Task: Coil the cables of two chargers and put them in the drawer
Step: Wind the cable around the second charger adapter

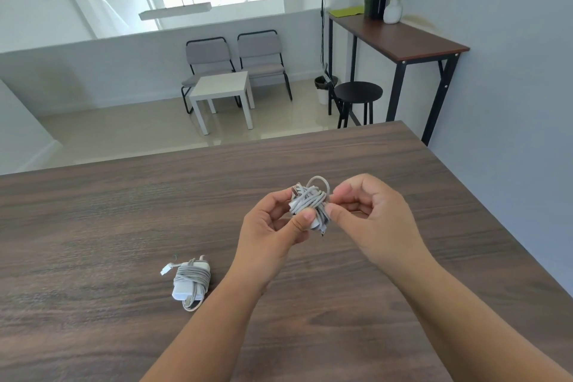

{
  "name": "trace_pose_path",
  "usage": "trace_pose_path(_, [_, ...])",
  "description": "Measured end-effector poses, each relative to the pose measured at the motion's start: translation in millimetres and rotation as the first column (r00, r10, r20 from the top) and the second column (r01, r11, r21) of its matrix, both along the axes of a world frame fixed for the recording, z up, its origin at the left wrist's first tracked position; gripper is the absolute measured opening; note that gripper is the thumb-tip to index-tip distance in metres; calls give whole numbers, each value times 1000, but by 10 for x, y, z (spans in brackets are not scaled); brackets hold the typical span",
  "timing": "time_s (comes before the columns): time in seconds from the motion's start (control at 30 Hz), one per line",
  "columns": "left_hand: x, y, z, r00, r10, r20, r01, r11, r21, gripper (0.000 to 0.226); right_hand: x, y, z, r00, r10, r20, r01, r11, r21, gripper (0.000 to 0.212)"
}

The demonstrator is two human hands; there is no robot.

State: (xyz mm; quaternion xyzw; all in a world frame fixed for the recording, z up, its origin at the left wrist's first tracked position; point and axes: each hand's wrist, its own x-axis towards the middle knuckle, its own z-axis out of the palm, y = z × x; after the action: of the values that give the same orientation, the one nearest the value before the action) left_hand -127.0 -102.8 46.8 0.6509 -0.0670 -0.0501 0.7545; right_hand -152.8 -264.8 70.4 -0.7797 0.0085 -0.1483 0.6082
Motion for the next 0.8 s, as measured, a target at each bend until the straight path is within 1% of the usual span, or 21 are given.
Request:
trace_pose_path(0.07, [-6, 2, 17, 1000, 1, -16, -1, 1000, 6, 51, 0, -3, 1, 1000, 31, -5, -31, 999, -21, 18])
trace_pose_path(0.13, [-10, 1, 37, 999, 12, -30, -11, 1000, 15, 50, -12, 12, 1, 999, 46, -25, -47, 998, -43, 21])
trace_pose_path(0.23, [-14, 7, 66, 999, 33, -20, -31, 998, 58, 32, -20, 37, -12, 999, 41, -21, -43, 997, -59, 26])
trace_pose_path(0.27, [-23, 12, 78, 999, 31, -15, -30, 997, 71, 30, -18, 39, -21, 999, 33, -13, -33, 997, -71, 26])
trace_pose_path(0.4, [-62, 14, 137, 1000, 16, 12, -17, 997, 73, 33, -18, 41, -43, 999, 16, 30, -11, 989, -146, 24])
trace_pose_path(0.5, [-68, 3, 161, 999, 41, 29, -43, 996, 78, 35, -34, 88, -67, 999, 2, 52, 5, 993, -117, 21])
trace_pose_path(0.6, [-75, -19, 168, 995, 68, 73, -76, 990, 119, 37, -51, 121, -84, 996, -23, 87, 33, 993, -114, 22])
trace_pose_path(0.67, [-79, -31, 166, 991, 82, 102, -96, 985, 142, 35, -64, 128, -77, 994, -20, 106, 33, 992, -125, 27])
trace_pose_path(0.73, [-84, -41, 165, 989, 82, 121, -100, 983, 155, 37, -79, 139, -83, 990, -20, 140, 45, 983, -178, 35])
trace_pose_path(0.8, [-91, -48, 166, 988, 79, 132, -101, 980, 170, 39, -94, 154, -101, 985, -25, 170, 66, 969, -239, 38])
